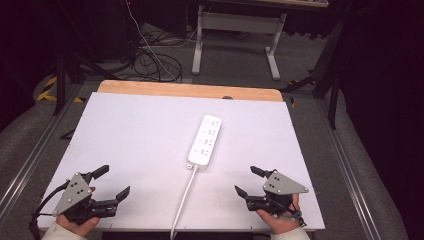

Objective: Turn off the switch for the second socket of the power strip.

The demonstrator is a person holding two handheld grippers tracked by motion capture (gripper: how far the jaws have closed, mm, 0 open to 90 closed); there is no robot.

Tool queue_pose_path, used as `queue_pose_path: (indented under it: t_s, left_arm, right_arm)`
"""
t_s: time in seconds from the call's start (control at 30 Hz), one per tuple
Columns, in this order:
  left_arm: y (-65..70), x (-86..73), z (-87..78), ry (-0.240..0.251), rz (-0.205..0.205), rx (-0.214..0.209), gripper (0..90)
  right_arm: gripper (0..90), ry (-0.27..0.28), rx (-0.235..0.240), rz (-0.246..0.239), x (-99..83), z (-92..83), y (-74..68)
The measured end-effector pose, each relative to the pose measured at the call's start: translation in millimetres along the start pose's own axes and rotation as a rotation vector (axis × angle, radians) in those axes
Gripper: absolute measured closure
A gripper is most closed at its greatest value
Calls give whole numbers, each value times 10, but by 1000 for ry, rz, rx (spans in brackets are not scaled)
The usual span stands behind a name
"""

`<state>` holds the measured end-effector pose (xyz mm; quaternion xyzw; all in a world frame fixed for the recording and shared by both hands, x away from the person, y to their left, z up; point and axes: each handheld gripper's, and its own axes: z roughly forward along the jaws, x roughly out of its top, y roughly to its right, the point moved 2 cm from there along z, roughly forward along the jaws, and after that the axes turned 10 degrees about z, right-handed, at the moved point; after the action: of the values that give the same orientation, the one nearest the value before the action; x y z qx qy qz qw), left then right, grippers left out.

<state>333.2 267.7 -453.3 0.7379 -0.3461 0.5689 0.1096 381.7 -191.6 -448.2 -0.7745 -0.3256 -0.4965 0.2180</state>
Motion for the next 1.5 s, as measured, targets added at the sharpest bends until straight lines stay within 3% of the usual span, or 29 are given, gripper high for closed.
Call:
queue_pose_path:
  t_s: [0.5,0.67,0.87,1.1,1.5]
  left_arm:
    - [-2,17,-26,-10,30,19,128]
    - [-10,12,-24,-20,8,25,136]
    - [-17,10,-26,-25,10,28,136]
    - [-19,5,-19,-36,14,34,139]
    - [-25,4,-25,-36,8,39,139]
  right_arm:
    - [243,5,-2,-2,4,-5,-7]
    - [242,4,-5,-6,9,-4,-10]
    - [241,-4,-11,-14,40,1,-19]
    - [312,-65,3,-20,155,78,-45]
    - [344,-91,15,-26,434,228,-50]
